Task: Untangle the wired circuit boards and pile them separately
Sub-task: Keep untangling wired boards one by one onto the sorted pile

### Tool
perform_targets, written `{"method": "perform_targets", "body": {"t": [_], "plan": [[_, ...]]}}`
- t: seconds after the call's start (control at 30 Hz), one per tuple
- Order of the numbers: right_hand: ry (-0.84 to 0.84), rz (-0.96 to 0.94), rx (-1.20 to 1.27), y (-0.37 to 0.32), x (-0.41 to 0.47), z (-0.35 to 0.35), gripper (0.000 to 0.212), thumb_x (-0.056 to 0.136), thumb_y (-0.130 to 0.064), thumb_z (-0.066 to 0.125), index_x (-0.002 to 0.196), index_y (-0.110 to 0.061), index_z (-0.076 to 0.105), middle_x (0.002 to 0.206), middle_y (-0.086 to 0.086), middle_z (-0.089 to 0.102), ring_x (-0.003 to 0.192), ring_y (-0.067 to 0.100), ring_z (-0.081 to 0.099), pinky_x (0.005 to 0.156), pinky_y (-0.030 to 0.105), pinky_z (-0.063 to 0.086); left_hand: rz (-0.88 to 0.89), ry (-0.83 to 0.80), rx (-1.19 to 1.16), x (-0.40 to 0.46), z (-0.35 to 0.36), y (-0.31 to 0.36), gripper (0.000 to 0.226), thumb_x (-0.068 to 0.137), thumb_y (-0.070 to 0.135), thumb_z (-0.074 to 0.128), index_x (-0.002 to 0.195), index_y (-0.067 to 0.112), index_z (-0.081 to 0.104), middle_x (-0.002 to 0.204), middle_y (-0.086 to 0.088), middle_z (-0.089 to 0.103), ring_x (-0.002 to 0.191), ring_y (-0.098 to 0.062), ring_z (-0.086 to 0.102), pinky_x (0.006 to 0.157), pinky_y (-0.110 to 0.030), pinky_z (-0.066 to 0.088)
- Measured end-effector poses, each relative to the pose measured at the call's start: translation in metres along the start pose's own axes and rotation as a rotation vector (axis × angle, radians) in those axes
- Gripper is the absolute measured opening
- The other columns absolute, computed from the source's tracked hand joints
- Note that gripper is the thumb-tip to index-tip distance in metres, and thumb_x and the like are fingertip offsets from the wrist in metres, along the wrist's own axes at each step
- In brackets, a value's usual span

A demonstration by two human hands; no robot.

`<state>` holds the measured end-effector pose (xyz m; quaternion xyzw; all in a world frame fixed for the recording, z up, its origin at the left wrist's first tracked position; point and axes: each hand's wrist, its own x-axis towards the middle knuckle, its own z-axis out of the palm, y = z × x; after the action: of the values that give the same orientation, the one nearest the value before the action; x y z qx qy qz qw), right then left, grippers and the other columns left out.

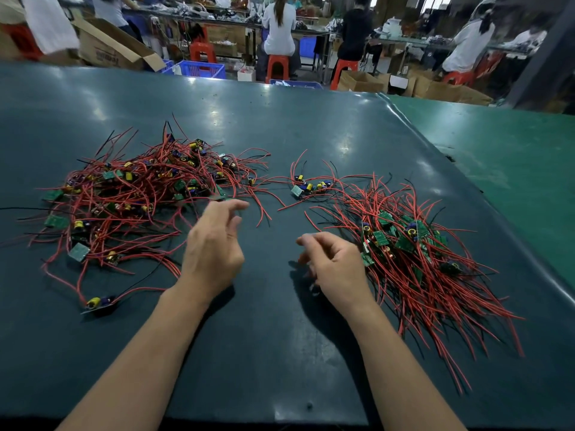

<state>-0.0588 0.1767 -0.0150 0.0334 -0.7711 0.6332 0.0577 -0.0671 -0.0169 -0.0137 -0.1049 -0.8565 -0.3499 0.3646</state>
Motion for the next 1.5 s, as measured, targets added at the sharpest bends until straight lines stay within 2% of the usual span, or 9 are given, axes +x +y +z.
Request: {"method": "perform_targets", "body": {"t": [0.13, 0.37, 0.53, 0.67, 0.8, 0.93, 1.07, 1.3, 1.5], "plan": [[-0.130, -0.151, -0.399, 0.005, 0.000, 0.002, 0.051, 0.086, -0.024, 0.072, 0.132, -0.037, 0.055, 0.081, -0.016, 0.065, 0.056, 0.006, 0.058, 0.071, 0.032, 0.050, 0.249, -0.158, -0.196, -0.009, 0.010, 0.025, 0.032, 0.087, -0.007, 0.048, 0.113, 0.007, 0.059, 0.093, -0.006, 0.055, 0.080, -0.022, 0.054, 0.076, -0.026, 0.045], [0.060, -0.169, -0.205, 0.002, 0.002, -0.001, 0.020, 0.091, 0.001, 0.061, 0.105, -0.007, 0.073, 0.087, -0.002, 0.072, 0.073, 0.008, 0.065, 0.070, 0.019, 0.053, 0.439, -0.332, -0.318, -0.021, 0.021, 0.048, 0.015, 0.093, 0.006, 0.050, 0.108, 0.009, 0.054, 0.093, -0.012, 0.062, 0.078, -0.027, 0.058, 0.077, -0.030, 0.051], [0.189, 0.017, 0.477, -0.011, 0.006, -0.006, 0.017, 0.099, -0.007, 0.052, 0.096, -0.007, 0.069, 0.075, 0.004, 0.074, 0.063, 0.014, 0.069, 0.047, 0.021, 0.052, 0.329, -0.301, -0.147, -0.022, 0.023, 0.037, 0.036, 0.097, 0.027, 0.049, 0.071, 0.004, 0.060, 0.065, -0.006, 0.058, 0.059, -0.029, 0.055, 0.056, -0.041, 0.048], [0.071, 0.071, 0.740, -0.018, 0.003, -0.007, 0.021, 0.100, -0.012, 0.048, 0.096, -0.005, 0.068, 0.077, 0.007, 0.073, 0.065, 0.017, 0.070, 0.053, 0.021, 0.053, 0.043, -0.394, -0.061, -0.021, 0.029, 0.037, 0.045, 0.097, 0.041, 0.045, 0.119, 0.007, 0.065, 0.108, -0.004, 0.070, 0.099, -0.023, 0.065, 0.087, -0.037, 0.051], [-0.013, 0.090, 0.693, -0.018, -0.001, -0.007, 0.022, 0.098, -0.013, 0.049, 0.088, -0.007, 0.068, 0.071, 0.007, 0.069, 0.064, 0.018, 0.065, 0.053, 0.023, 0.051, -0.257, -0.178, -0.374, -0.014, 0.025, 0.035, 0.035, 0.099, 0.040, 0.048, 0.102, 0.014, 0.073, 0.092, 0.005, 0.074, 0.077, -0.006, 0.066, 0.074, -0.031, 0.054], [-0.119, 0.048, 0.521, -0.017, -0.006, -0.003, 0.024, 0.099, -0.009, 0.050, 0.084, -0.012, 0.068, 0.071, 0.006, 0.069, 0.063, 0.017, 0.065, 0.054, 0.024, 0.050, -0.469, -0.068, -0.712, -0.007, 0.022, 0.030, 0.012, 0.094, 0.011, 0.061, 0.099, 0.007, 0.071, 0.082, 0.005, 0.075, 0.065, -0.008, 0.066, 0.059, -0.019, 0.051], [-0.093, -0.070, 0.274, -0.013, -0.006, 0.005, 0.016, 0.096, 0.002, 0.054, 0.100, -0.009, 0.065, 0.073, 0.001, 0.070, 0.061, 0.012, 0.067, 0.056, 0.019, 0.051, -0.383, -0.107, -0.837, -0.007, 0.023, 0.033, 0.019, 0.089, -0.003, 0.061, 0.102, 0.010, 0.067, 0.094, 0.004, 0.072, 0.087, -0.004, 0.069, 0.075, -0.017, 0.054], [0.000, -0.375, -0.225, 0.004, -0.005, 0.009, 0.020, 0.086, -0.014, 0.071, 0.106, -0.015, 0.073, 0.087, -0.001, 0.068, 0.070, 0.007, 0.060, 0.067, 0.017, 0.048, -0.412, -0.159, -0.859, -0.008, 0.026, 0.027, 0.021, 0.070, 0.019, 0.077, 0.081, 0.011, 0.061, 0.070, 0.007, 0.068, 0.065, -0.006, 0.064, 0.063, -0.018, 0.053], [-0.053, -0.062, 0.221, -0.006, -0.007, 0.013, 0.021, 0.090, -0.003, 0.067, 0.098, -0.023, 0.069, 0.074, 0.005, 0.072, 0.057, 0.015, 0.065, 0.049, 0.028, 0.051, -0.670, -0.187, -1.068, -0.005, 0.025, 0.024, 0.041, 0.067, 0.023, 0.077, 0.098, 0.005, 0.058, 0.068, -0.005, 0.070, 0.052, -0.014, 0.063, 0.056, -0.021, 0.053]]}}
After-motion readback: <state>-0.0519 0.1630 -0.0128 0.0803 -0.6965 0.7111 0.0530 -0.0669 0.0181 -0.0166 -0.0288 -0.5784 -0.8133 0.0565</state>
